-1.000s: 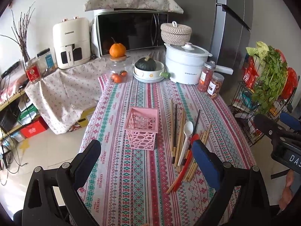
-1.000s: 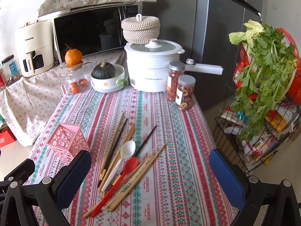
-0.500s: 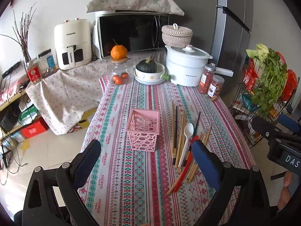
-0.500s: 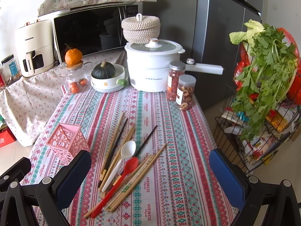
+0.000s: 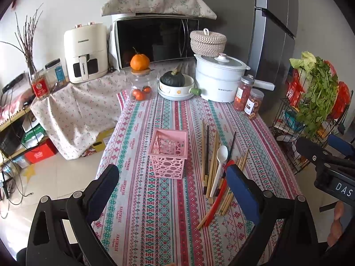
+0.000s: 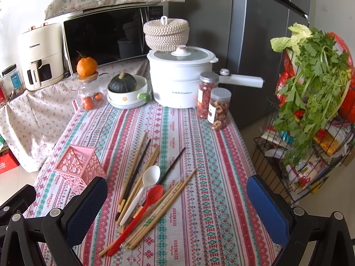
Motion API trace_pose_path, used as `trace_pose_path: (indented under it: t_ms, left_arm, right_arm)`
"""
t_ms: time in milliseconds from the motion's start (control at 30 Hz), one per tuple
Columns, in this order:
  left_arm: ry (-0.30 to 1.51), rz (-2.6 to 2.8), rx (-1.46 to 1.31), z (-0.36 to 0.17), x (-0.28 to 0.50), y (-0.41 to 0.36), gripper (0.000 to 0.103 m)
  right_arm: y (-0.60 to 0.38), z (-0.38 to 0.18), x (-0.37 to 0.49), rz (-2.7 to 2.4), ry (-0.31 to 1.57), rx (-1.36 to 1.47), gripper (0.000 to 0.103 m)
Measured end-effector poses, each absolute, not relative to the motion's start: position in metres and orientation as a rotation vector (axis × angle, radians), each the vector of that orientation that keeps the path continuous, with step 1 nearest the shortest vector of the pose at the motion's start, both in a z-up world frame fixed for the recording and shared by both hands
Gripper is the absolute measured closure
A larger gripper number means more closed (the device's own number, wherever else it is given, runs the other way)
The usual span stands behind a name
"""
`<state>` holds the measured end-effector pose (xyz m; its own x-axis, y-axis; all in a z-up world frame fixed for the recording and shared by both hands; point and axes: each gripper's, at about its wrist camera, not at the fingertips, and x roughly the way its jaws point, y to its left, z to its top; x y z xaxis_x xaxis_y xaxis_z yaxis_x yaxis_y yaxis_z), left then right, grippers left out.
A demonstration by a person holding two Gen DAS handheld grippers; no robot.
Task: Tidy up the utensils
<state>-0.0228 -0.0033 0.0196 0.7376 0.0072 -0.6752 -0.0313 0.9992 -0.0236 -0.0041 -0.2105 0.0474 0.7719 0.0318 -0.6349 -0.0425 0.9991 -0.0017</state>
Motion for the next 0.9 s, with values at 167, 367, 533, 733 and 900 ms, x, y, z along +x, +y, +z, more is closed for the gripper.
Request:
trace_pose_path:
  t_ms: [167,367,533,733,900]
  left_arm:
    - [0.741,0.021,-0.034,0.0197,-0.0228,-0.0032,0.004]
    - [0.738,0.022,-0.033,0.0214,-0.0228,-0.0043,0.004]
    - [0.737,0.023,-0.033,0.0223,-0.023,-0.0045,0.004]
    - [0.733,0.023,-0.031,0.0238,-0.0233,-0.0052,0.004]
    - [0.732,0.022,-0.032,0.0243,-0.0229,-0.0047,0.004]
  right_arm:
    - [-0.2107,0.0473,-0.0041,0.041,0.688,-0.017,0.0]
    - [-0.2114,0.0467,-0.0034,0.043,0.691,-0.015,0.0]
    - [-0.2125,0.0459,-0.0038,0.04,0.69,-0.014,0.0]
    - [-0.2144,0.0454,-0.0039,0.032,0.692,-0.012,0.0]
    - [-0.2146,0.0448,-0.0022,0.019,0.696,-0.017,0.0]
